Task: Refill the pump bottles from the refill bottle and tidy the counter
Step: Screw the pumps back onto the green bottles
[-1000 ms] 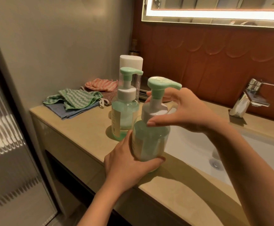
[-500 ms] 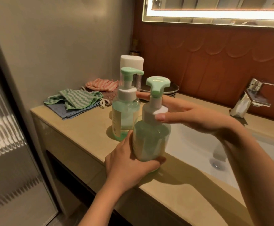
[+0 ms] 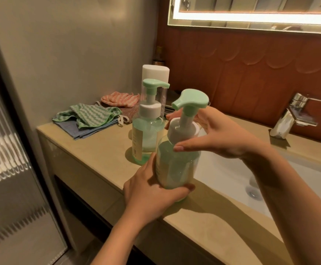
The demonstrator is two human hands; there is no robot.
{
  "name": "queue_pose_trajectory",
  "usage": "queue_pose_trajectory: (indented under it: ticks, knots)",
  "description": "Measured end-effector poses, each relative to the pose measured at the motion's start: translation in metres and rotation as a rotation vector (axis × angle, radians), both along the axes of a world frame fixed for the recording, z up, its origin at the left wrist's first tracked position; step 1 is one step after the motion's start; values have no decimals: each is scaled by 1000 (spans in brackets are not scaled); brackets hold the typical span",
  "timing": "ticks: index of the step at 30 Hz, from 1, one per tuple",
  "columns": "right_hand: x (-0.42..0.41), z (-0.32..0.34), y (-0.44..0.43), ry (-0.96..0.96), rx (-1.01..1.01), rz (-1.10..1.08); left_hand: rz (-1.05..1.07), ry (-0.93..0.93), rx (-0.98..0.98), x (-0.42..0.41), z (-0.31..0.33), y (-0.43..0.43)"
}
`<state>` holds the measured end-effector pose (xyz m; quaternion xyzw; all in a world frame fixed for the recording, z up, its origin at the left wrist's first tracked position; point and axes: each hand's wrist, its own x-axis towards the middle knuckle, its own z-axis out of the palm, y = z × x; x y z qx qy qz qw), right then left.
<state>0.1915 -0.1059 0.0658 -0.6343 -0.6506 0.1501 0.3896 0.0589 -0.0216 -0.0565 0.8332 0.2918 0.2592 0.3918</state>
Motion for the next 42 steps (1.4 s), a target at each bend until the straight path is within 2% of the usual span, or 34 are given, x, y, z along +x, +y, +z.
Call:
queue_pose_trajectory:
  ticks: [6,11,16,20,24,28,31,32,33,35,37,40,42]
  knots:
    - [-5,-9,4,153,-56,57,-6,14,22,0,3,-1]
    - [-9,-11,-1,235,-50,64,-98,-15,-11,-3,6,0]
    - [-8,-14,-1,233,-41,34,-266,-319,-235,-4,9,3]
    - [-9,-14,2,239,-54,6,-303,-427,-173,1,27,0]
    - [-19,-16,2,94,23,-143,-290,-476,-143,8,29,-1]
    - [-32,-23,0,-268,172,-372,-257,-512,-171,12,21,-1]
    - [-36,-26,-2,-510,164,-507,-289,-514,-190,14,22,0]
    - [-36,-23,-5,-505,139,-488,-303,-506,-190,14,23,0]
    - [-38,-17,-9,-418,104,-419,-309,-490,-186,12,24,1]
    - [-37,-4,-18,-135,19,-192,-317,-457,-174,10,25,0]
    - [-31,7,-24,56,-31,-28,-315,-447,-164,9,24,1]
    - [-15,11,-16,158,-68,26,-326,-439,-170,8,24,2]
    - [-11,12,-5,150,-97,30,-340,-435,-178,8,22,3]
